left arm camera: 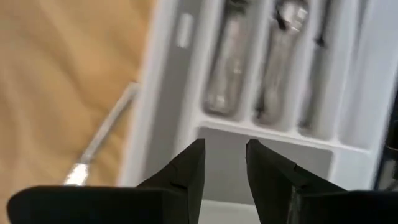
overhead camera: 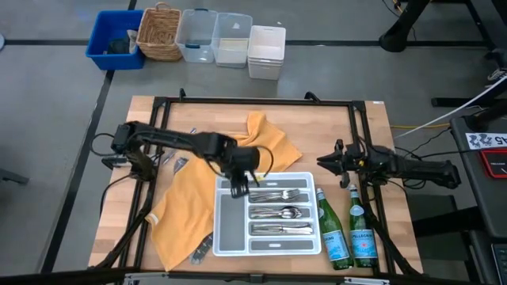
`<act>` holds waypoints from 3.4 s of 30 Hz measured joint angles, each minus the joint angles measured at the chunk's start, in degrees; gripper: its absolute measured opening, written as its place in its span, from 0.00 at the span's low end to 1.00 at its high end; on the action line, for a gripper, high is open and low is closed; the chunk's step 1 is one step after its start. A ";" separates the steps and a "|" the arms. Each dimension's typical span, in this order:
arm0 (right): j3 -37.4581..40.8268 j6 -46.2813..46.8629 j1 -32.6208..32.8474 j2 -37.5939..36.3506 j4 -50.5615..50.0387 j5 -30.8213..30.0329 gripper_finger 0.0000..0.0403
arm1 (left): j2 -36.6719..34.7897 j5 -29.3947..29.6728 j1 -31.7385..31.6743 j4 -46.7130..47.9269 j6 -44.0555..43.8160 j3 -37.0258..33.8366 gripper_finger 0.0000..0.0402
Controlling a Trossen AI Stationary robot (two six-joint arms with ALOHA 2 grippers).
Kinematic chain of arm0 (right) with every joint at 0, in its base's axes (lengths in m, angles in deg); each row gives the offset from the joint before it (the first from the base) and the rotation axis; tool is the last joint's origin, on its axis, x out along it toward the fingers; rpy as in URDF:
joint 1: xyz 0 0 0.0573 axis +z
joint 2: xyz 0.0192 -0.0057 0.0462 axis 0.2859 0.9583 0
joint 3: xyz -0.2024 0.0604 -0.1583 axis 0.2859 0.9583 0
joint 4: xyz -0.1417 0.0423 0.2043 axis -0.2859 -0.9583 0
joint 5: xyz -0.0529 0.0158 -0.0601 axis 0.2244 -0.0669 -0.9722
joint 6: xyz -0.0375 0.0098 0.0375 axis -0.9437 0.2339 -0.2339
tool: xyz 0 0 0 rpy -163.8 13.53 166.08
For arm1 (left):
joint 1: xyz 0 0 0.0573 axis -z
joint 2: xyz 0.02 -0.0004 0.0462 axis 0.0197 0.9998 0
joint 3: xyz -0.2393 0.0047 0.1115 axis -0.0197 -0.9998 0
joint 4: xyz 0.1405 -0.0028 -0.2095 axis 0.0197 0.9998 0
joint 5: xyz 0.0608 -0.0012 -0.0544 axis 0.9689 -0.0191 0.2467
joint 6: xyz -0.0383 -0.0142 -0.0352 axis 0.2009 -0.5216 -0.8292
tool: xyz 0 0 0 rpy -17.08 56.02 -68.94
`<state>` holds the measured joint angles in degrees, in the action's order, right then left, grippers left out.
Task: Sort silverware
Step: Put the silver table knife into the white silverware tray
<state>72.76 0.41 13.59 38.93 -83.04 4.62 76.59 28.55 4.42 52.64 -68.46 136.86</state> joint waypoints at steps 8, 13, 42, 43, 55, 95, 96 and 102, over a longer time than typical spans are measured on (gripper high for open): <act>1.85 -2.45 0.00 0.36 2.97 -0.68 0.19 | -1.28 0.09 -10.32 2.49 3.26 -0.01 0.25; 1.89 -2.99 0.00 0.44 2.80 -2.07 0.19 | -1.28 0.91 -17.62 9.62 2.18 -0.06 0.25; 2.06 -2.84 0.00 0.48 2.50 -1.05 0.19 | -1.17 -3.58 -23.01 -8.10 33.40 -27.07 0.25; 2.06 -2.84 0.00 0.48 2.48 -1.03 0.19 | -1.17 -3.62 -21.97 -11.04 35.99 -27.62 0.25; 2.11 -2.84 0.00 0.48 2.46 -1.01 0.19 | -1.17 -2.70 -18.41 -25.98 46.20 -33.55 0.25; 2.11 -2.84 0.00 0.46 2.46 -0.99 0.19 | -0.88 -2.53 -22.26 -35.34 23.58 -35.31 0.06; 2.11 -2.84 0.00 0.48 2.45 -0.99 0.19 | -0.88 -2.54 -22.60 -35.38 21.88 -34.88 0.07; 2.11 -2.85 0.00 0.47 2.44 -0.99 0.19 | -0.91 -2.60 -24.56 -35.35 12.06 -31.86 0.06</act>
<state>74.87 -2.44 13.59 39.41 -80.59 3.63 75.68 25.94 -20.14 17.29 -56.40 105.00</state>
